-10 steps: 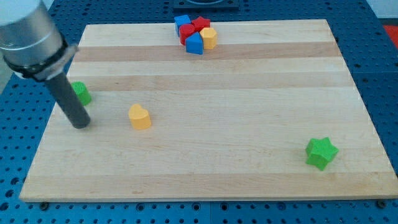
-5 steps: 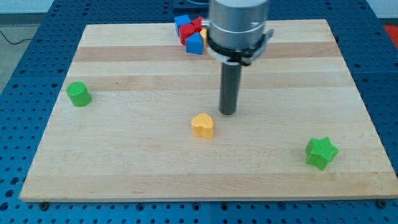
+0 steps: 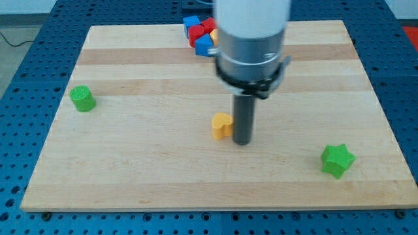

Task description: Move the yellow heart above to the green star

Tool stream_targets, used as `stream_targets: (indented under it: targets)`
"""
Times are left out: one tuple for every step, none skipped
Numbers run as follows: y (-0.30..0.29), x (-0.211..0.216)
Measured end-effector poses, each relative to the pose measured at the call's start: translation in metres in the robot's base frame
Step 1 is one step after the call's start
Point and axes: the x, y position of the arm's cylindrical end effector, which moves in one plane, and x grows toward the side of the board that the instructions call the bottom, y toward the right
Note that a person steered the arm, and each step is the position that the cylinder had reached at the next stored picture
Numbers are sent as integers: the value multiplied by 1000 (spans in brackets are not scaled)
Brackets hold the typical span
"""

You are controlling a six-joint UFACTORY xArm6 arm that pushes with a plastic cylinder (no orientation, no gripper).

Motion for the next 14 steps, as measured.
stream_targets:
  targets:
    - [-29,14]
    - [-103,39]
    - [-146,7]
    - [-121,-29]
    - [-35,-27]
    - [60,-25]
    - [105,-25]
    - [71,-30]
    - [14,-38]
    - [-11,-9]
    - [13,21]
    - [58,25]
    - [91,25]
    - [94,25]
